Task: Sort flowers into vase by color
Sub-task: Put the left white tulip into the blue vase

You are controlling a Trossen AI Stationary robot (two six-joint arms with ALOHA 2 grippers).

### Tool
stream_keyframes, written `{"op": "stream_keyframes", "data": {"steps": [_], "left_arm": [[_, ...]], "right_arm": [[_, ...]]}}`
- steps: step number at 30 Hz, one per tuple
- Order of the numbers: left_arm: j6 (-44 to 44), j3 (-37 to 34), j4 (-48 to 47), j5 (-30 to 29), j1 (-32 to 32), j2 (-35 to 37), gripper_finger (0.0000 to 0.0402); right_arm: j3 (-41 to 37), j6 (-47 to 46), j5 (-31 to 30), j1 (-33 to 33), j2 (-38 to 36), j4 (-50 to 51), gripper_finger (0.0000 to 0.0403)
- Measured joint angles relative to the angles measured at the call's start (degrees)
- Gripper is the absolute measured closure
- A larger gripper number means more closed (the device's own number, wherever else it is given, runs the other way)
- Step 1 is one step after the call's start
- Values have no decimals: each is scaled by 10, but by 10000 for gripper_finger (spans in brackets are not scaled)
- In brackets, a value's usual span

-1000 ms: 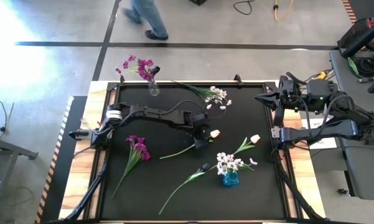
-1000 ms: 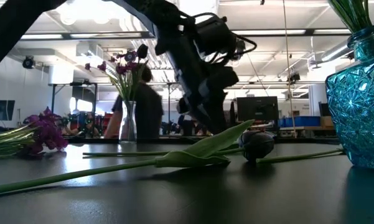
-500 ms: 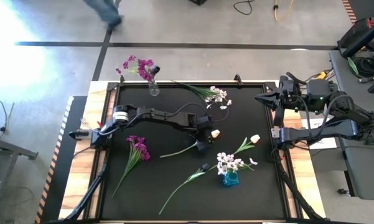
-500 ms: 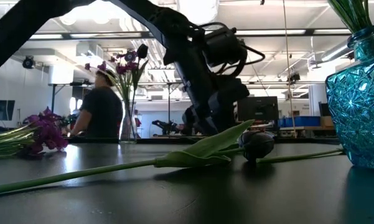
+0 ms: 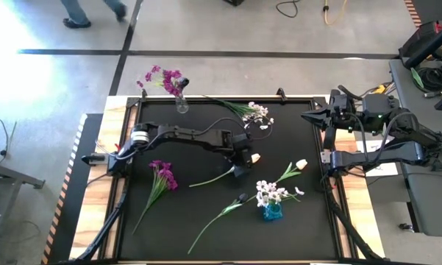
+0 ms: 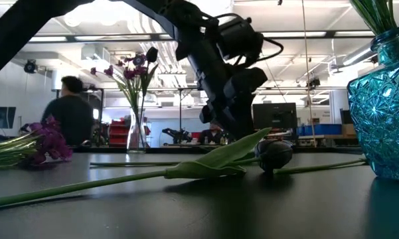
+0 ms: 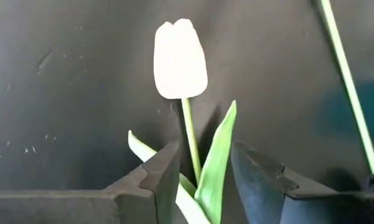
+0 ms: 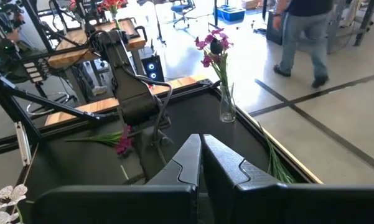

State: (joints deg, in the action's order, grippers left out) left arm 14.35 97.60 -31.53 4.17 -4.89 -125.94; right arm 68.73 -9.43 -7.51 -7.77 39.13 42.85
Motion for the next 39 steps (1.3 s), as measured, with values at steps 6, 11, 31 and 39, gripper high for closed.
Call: {"op": "stream_keyframes", "data": {"steps": [6, 11, 31, 39], "left_arm": [[-3, -3, 2, 28, 0, 5, 264], [-5, -8, 8, 16, 0, -14, 264], [-39, -12, -7, -6, -3, -15, 396], [-44, -16, 36, -51, -10, 117, 400]], "right_arm": [[0, 0, 0, 0, 0, 0, 394], [0, 3, 0, 0, 0, 0, 394], [0, 5, 0, 0, 0, 0, 394], [-3, 6, 0, 0, 2, 1, 394]]}}
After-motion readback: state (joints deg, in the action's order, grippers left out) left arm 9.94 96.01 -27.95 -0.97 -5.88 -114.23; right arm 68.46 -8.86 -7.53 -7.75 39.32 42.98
